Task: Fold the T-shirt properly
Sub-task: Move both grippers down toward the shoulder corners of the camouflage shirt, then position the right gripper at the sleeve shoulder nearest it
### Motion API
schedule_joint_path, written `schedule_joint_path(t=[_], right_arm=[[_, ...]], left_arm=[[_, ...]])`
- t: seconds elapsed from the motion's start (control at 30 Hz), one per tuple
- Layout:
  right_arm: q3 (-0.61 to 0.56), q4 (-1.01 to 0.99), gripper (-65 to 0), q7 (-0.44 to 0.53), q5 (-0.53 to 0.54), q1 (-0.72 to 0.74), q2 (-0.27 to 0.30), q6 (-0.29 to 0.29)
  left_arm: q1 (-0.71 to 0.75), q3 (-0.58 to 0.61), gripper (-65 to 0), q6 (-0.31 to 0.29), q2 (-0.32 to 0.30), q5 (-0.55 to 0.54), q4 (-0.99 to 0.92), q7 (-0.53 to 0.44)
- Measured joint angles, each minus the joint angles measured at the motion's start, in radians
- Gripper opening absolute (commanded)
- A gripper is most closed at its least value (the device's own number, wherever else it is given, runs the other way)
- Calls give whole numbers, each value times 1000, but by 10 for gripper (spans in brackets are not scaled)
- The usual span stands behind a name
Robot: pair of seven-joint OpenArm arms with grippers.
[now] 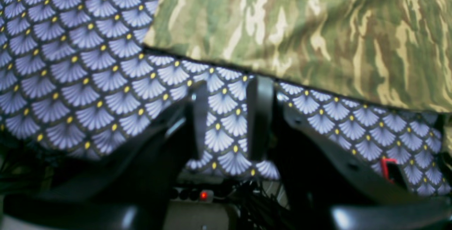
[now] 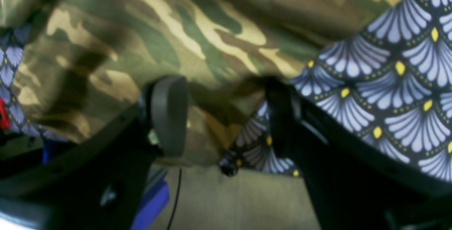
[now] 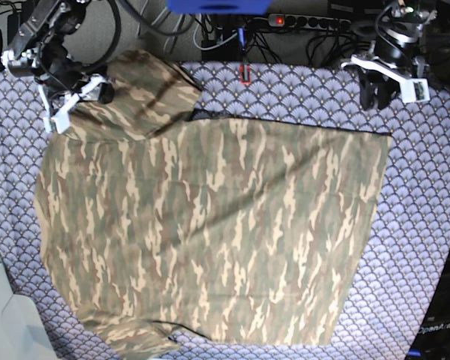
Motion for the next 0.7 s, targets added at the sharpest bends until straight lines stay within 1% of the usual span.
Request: schedule_joint_path(t=[0.47,0.6,0.7], right_arm=[[2,-1,-285,5,-4,0,-7,0],[66,-10,-285,5,39,5,-20,1],[84,-11,-285,5,42,6,-24,8]], left_arm=[[0,0,-461,0,0,0,0,0],[0,0,-461,0,1,0,0,0],[0,0,-461,0,1,0,0,0]])
